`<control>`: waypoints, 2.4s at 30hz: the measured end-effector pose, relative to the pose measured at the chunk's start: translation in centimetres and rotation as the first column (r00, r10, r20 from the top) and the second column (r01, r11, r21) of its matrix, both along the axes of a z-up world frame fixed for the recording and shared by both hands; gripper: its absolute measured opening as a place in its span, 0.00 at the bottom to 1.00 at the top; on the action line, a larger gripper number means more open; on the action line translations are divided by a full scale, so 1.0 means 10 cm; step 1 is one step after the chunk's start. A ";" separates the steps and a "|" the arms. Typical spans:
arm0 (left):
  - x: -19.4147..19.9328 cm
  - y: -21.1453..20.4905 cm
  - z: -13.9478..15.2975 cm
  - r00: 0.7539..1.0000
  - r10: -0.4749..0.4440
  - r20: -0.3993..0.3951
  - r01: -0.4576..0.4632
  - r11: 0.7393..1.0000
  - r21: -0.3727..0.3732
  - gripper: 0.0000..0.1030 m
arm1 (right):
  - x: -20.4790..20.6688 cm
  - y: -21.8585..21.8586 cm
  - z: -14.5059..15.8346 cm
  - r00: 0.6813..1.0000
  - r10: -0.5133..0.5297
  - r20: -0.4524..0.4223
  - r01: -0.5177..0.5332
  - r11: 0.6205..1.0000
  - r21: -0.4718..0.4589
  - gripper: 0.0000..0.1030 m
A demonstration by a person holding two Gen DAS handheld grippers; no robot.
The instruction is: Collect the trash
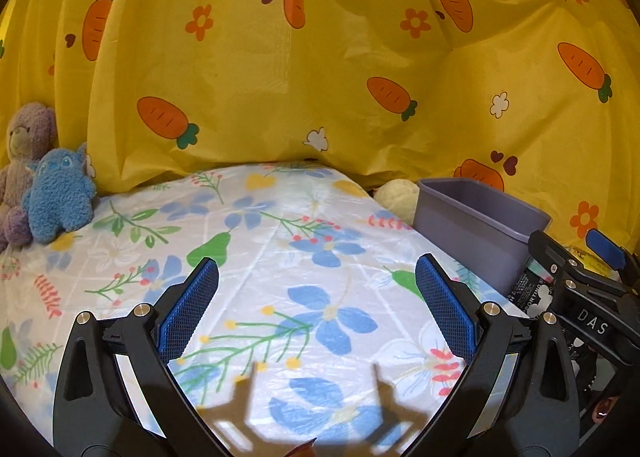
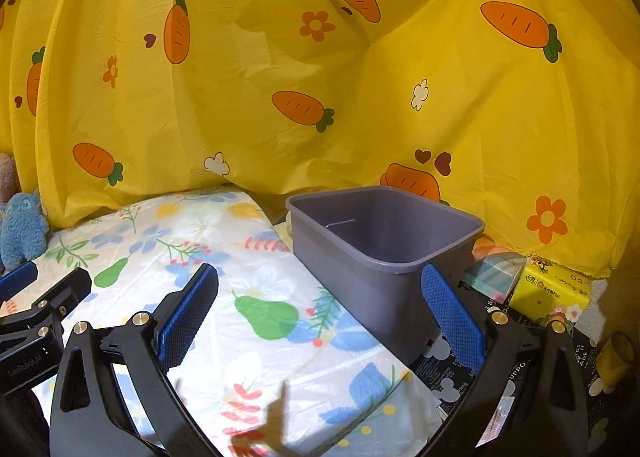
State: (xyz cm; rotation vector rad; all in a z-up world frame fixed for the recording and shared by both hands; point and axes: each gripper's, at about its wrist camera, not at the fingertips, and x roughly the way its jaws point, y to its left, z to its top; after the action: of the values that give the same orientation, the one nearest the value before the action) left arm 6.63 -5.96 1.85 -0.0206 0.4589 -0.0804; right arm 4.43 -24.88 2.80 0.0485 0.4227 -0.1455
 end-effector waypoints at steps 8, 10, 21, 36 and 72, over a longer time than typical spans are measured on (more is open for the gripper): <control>-0.32 0.16 0.02 0.999 0.047 0.007 -0.047 0.999 0.015 0.94 | -0.27 0.15 -0.01 1.000 0.023 0.005 -0.023 1.000 0.010 0.95; -0.37 0.20 0.00 0.999 0.053 0.006 -0.053 0.999 0.006 0.94 | -0.31 0.18 -0.02 1.000 0.026 0.005 -0.026 1.000 0.009 0.95; -0.54 0.27 -0.03 0.997 0.072 0.001 -0.072 0.997 0.016 0.94 | -0.42 0.26 -0.05 0.999 0.043 0.000 -0.043 0.999 -0.004 0.95; -0.58 0.23 0.01 0.997 0.073 0.018 -0.074 0.997 0.023 0.94 | -0.48 0.26 -0.04 0.998 0.053 0.016 -0.053 0.999 -0.003 0.95; -0.56 0.17 0.03 0.997 0.077 0.016 -0.077 0.997 0.014 0.94 | -0.47 0.23 -0.04 0.999 0.049 0.014 -0.049 0.999 0.005 0.95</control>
State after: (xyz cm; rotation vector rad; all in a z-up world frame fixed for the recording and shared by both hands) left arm 1.04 -4.30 2.19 -0.0229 0.4426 -0.0017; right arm -0.31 -22.61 2.40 0.0439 0.4106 -0.0963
